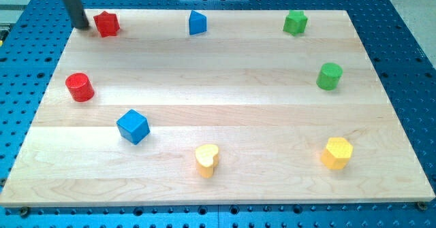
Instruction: Place the red star in between the red circle and the triangle
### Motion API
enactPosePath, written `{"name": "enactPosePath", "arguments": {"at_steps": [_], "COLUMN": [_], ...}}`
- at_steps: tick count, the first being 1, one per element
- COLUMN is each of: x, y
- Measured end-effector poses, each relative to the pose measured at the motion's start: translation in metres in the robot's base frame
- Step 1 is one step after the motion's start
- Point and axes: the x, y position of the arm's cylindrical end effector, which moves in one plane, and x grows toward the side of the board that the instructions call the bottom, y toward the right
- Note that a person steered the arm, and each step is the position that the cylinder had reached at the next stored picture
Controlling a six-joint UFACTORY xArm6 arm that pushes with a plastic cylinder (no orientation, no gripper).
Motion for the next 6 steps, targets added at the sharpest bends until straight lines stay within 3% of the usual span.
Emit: {"name": "enactPosePath", "arguments": {"at_steps": [1,2,4,6], "x": [0.0,-0.022,0.045,0.074], "y": [0.033,0.028,0.083,0.096]}}
